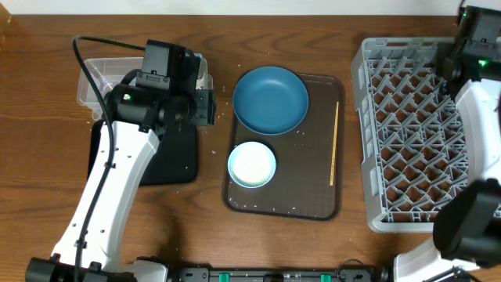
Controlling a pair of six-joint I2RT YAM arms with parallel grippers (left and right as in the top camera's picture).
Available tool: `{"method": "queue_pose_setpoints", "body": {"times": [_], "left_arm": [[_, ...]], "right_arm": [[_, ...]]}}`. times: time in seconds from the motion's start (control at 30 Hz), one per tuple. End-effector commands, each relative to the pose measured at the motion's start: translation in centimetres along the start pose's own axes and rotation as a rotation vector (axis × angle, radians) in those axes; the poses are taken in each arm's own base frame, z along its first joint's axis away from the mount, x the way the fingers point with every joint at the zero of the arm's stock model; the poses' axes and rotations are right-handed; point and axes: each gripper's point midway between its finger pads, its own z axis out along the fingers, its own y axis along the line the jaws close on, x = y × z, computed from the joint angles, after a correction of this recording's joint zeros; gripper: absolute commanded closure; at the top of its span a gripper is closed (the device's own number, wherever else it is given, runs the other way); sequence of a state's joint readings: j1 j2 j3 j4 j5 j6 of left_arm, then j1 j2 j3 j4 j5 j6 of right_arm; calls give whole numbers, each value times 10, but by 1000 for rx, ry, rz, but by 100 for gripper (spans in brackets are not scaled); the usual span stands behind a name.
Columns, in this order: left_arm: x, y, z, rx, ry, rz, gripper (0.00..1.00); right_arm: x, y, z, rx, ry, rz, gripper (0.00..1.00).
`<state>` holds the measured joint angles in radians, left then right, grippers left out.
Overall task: Sort waste into correct bins and load items into the dishwasher rack
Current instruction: 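Reach the right gripper to the teal plate rim and grasp it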
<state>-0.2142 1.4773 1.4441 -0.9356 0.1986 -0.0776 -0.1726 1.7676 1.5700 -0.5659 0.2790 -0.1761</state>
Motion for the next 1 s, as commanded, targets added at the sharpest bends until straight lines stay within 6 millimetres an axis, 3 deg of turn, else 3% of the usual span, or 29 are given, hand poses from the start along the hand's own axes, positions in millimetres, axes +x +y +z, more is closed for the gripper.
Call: {"method": "queue_pose_setpoints", "body": {"times": [0.0,0.23,0.4,0.57,0.7,0.97], "left_arm": [[2,2,3,-10,11,5,40],[5,3,4,-12,21,3,40],[8,3,7,-13,31,2,40],[8,4,7,-13,31,2,40],[8,4,7,-13,31,2,40],[8,4,7,-13,31,2,40]], "right_arm": [[-6,116,-30,-586,-37,22,32],[13,202,-48,-766,60,8,29],[26,248,-41,-709,70,-92,29],[38,275,-15,-549,80,-83,29],[56,303,-1,-547,109,-88,32],[100,335,24,-548,211,-103,48]]}}
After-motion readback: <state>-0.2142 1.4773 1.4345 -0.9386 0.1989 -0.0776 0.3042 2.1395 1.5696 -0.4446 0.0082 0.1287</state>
